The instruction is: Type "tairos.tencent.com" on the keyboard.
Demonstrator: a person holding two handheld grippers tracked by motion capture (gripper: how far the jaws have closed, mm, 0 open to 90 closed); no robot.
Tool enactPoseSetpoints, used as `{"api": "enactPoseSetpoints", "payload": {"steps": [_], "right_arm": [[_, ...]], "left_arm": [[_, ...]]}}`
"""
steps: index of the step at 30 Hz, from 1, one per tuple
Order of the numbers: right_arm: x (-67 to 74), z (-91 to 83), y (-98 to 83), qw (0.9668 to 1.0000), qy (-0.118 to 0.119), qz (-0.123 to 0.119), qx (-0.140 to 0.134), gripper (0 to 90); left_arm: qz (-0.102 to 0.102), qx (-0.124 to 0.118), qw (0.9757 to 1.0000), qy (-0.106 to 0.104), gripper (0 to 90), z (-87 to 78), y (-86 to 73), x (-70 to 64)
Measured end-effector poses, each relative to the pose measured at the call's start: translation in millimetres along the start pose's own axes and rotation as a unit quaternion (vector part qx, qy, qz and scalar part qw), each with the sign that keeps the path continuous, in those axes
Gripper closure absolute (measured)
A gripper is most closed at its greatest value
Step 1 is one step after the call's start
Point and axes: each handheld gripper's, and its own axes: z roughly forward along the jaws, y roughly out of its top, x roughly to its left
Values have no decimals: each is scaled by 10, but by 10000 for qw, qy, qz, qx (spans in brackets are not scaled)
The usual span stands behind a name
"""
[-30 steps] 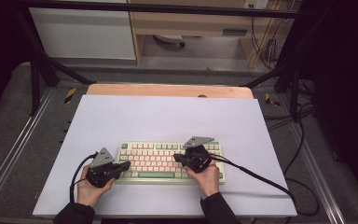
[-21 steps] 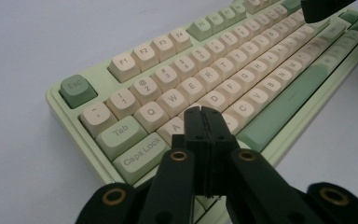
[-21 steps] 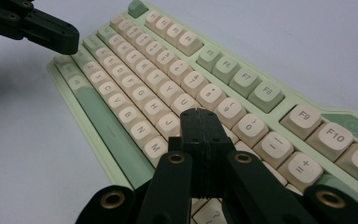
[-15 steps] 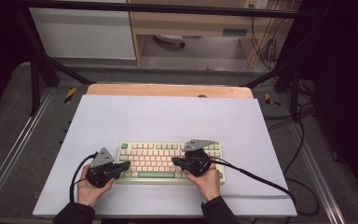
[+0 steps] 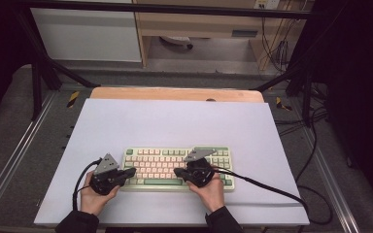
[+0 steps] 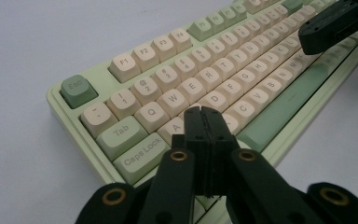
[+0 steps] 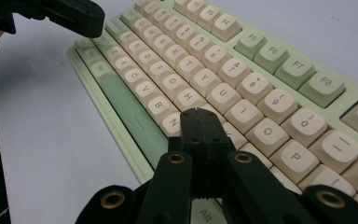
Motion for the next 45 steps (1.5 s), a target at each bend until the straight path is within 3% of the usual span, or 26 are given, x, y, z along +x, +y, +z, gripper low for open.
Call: {"api": "enactPoseSetpoints", "payload": {"steps": [25, 33, 38, 45], "right_arm": [[17, 94, -56, 10000, 24, 12, 67, 900], [-28, -76, 12, 9999, -131, -84, -60, 900], [-112, -240, 17, 9996, -186, 22, -195, 898], [-277, -499, -73, 9987, -394, 160, -296, 795]], "left_arm": [[18, 9, 10000, 1, 895, 6, 1, -3], [2, -28, 10000, -13, 894, -16, 9, 0], [-36, -67, 10000, -30, 879, -65, 29, 23], [-30, -10, 10000, -89, 741, -109, 44, 68]]}}
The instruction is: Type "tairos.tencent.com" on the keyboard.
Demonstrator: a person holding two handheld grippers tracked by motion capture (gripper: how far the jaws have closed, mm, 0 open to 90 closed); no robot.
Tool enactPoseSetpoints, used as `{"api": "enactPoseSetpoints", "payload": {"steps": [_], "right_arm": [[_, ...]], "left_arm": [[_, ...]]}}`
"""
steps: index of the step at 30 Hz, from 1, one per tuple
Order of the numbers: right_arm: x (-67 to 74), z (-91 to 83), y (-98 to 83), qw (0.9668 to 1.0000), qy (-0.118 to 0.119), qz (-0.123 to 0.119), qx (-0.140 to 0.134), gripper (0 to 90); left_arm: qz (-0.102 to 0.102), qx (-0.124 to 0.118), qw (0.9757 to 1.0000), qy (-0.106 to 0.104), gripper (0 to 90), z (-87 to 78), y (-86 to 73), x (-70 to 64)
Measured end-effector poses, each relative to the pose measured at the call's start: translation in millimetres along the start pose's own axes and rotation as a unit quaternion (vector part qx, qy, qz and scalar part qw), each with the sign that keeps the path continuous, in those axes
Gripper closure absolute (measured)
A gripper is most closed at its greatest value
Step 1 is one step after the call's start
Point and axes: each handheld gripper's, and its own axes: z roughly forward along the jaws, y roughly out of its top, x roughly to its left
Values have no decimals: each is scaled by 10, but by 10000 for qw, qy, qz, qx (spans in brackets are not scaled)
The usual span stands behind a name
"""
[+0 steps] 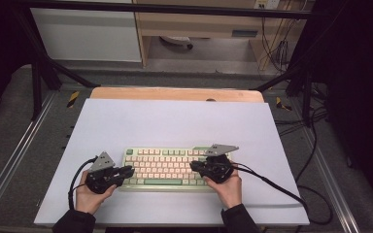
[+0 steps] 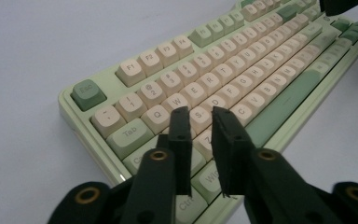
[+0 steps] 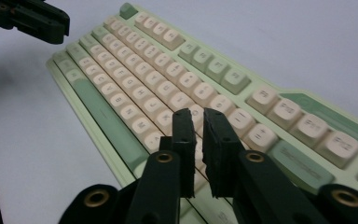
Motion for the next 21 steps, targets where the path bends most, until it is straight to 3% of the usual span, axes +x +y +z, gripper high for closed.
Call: {"api": "enactPoseSetpoints", "payload": {"steps": [7, 11, 15, 21], "right_arm": [[-209, -275, -147, 9996, -206, 183, -109, 572], [-336, -426, -267, 9989, -351, 273, -159, 425], [-448, -539, -407, 9980, -511, 301, -210, 283], [-582, -623, -624, 9975, -588, 355, -163, 159]], "left_arm": [[9, 76, 9998, 172, 483, -60, -23, 82], [-31, 146, 9995, 294, 394, -98, -80, 144], [-66, 250, 9994, 251, 320, -114, -126, 188], [-92, 317, 9994, 139, 226, -122, -191, 227]]}}
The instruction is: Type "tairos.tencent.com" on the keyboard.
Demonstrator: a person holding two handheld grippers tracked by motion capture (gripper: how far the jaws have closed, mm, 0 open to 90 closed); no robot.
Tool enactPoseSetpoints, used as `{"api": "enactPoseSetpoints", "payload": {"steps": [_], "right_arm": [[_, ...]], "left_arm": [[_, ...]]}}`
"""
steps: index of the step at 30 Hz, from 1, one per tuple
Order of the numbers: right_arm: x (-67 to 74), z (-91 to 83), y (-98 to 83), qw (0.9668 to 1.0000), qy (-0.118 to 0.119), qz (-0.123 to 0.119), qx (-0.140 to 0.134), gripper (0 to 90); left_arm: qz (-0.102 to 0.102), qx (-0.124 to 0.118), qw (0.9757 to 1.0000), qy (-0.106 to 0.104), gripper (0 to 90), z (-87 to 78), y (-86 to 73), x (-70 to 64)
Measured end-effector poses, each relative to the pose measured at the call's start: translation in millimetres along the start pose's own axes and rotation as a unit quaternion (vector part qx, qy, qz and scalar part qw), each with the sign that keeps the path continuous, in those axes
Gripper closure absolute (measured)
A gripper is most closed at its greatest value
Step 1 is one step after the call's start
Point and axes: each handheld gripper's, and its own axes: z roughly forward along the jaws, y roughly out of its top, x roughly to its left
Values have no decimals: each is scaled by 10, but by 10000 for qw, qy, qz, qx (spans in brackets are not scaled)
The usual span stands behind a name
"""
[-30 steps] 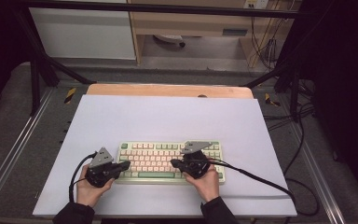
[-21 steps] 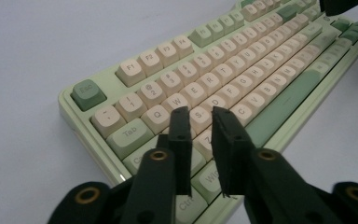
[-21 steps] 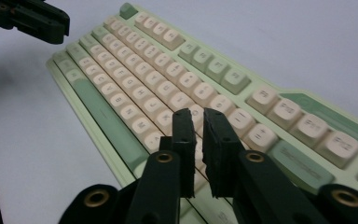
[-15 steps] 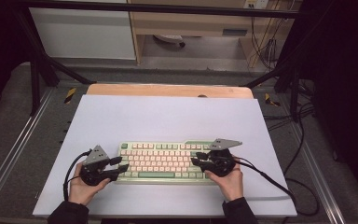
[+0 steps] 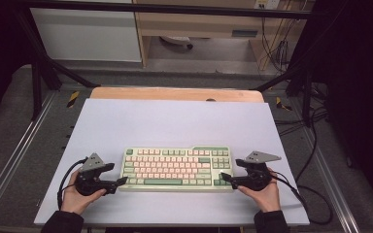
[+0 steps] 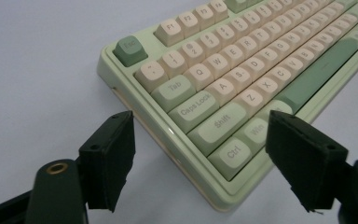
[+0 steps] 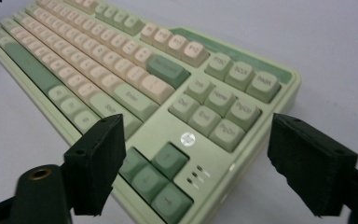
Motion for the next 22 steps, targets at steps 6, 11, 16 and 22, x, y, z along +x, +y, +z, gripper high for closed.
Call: {"api": "enactPoseSetpoints", "payload": {"steps": [6, 11, 16, 22], "right_arm": [[-95, -30, -177, 9997, 148, 128, 121, 76], [-92, -63, -227, 9996, 158, 137, 200, 31], [-88, -81, -272, 9995, 175, 168, 224, 9], [-97, -96, -281, 9994, 199, 180, 232, 4]], "left_arm": [[73, -28, 10000, 38, 157, -40, -85, 30], [67, -50, 10000, 8, 109, -67, -133, 55], [108, 1, 9999, 32, 69, -45, -150, 42], [173, 2, 9999, -2, 69, -34, -152, 23]]}}
